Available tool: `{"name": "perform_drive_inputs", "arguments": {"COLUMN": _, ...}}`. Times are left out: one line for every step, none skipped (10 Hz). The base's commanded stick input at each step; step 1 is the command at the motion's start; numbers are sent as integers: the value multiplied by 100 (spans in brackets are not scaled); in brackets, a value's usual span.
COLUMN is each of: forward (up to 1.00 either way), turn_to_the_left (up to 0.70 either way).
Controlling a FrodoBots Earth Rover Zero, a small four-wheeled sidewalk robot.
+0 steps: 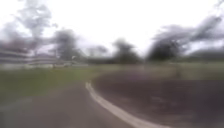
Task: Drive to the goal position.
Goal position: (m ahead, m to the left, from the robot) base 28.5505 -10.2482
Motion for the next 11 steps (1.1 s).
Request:
{"name": "perform_drive_inputs", "arguments": {"forward": 0, "turn_to_the_left": 0}}
{"name": "perform_drive_inputs", "arguments": {"forward": 0, "turn_to_the_left": 0}}
{"name": "perform_drive_inputs", "arguments": {"forward": 67, "turn_to_the_left": 0}}
{"name": "perform_drive_inputs", "arguments": {"forward": 70, "turn_to_the_left": -21}}
{"name": "perform_drive_inputs", "arguments": {"forward": 70, "turn_to_the_left": -35}}
{"name": "perform_drive_inputs", "arguments": {"forward": 70, "turn_to_the_left": -35}}
{"name": "perform_drive_inputs", "arguments": {"forward": 70, "turn_to_the_left": -35}}
{"name": "perform_drive_inputs", "arguments": {"forward": 70, "turn_to_the_left": 0}}
{"name": "perform_drive_inputs", "arguments": {"forward": 70, "turn_to_the_left": 0}}
{"name": "perform_drive_inputs", "arguments": {"forward": 70, "turn_to_the_left": 0}}
{"name": "perform_drive_inputs", "arguments": {"forward": 70, "turn_to_the_left": 0}}
